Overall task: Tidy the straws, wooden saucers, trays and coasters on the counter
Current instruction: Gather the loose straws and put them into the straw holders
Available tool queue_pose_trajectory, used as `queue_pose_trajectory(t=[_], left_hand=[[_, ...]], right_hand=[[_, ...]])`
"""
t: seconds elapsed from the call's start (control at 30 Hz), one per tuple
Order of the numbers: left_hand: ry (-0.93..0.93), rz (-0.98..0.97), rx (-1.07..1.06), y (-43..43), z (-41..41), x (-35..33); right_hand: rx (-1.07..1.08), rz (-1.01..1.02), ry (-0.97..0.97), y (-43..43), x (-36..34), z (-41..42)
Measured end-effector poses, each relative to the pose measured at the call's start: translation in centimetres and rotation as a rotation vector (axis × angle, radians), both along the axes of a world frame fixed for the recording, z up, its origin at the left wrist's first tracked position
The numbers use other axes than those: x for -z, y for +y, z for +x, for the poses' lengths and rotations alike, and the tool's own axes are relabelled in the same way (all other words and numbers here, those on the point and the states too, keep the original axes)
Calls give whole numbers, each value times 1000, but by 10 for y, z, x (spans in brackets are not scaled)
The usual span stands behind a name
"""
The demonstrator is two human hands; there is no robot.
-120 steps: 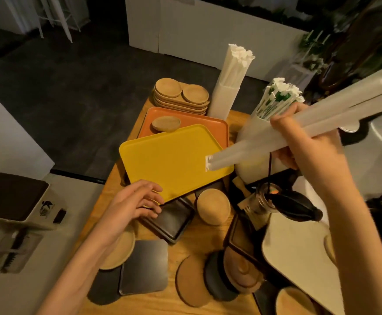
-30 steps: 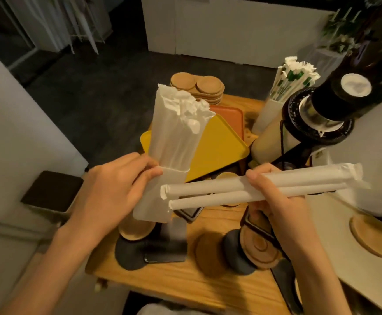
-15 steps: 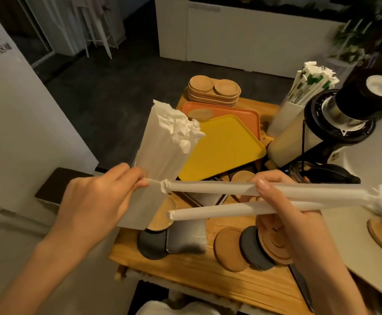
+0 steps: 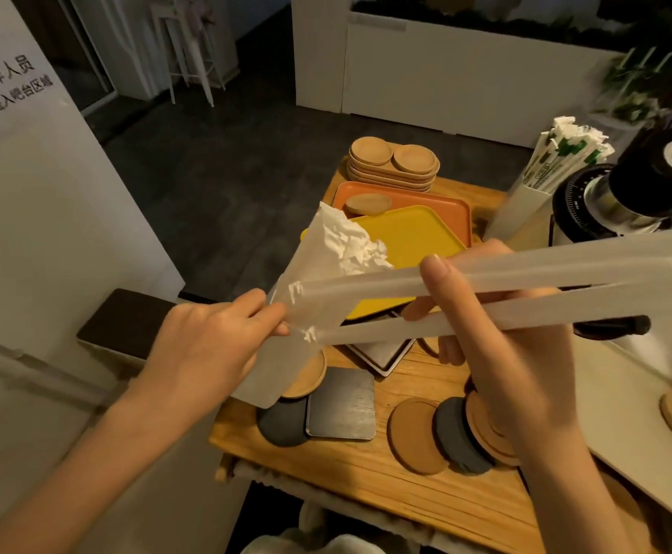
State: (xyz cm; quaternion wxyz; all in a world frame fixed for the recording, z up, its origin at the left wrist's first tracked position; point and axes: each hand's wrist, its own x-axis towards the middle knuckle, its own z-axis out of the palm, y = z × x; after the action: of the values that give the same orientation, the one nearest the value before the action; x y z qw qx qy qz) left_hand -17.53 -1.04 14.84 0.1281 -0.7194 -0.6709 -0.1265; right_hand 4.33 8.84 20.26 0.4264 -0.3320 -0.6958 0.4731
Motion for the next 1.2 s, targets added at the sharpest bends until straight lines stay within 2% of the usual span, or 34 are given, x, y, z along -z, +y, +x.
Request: queue_pose_trajectory(t=[0.07, 0.13, 0.27, 0.5, 0.63, 0.83, 1.2], left_hand=[[-7, -3, 1, 1, 2, 2], [-5, -2, 11, 1, 4, 3], [-32, -46, 37, 3, 7, 5], [-18, -49, 77, 9, 7, 6], [-16, -37, 67, 11, 8, 3], [-2, -31, 17, 15, 11, 4], [-136, -71, 29, 32, 14, 17]], right_hand=[[-10, 55, 62, -5, 1, 4], [2, 20, 90, -6, 4, 4], [44, 17, 69, -4, 6, 4], [175, 111, -224, 8, 10, -3], [173, 72, -140, 8, 13, -1], [168, 123, -55, 12, 14, 4], [204, 295, -113, 16, 25, 5]])
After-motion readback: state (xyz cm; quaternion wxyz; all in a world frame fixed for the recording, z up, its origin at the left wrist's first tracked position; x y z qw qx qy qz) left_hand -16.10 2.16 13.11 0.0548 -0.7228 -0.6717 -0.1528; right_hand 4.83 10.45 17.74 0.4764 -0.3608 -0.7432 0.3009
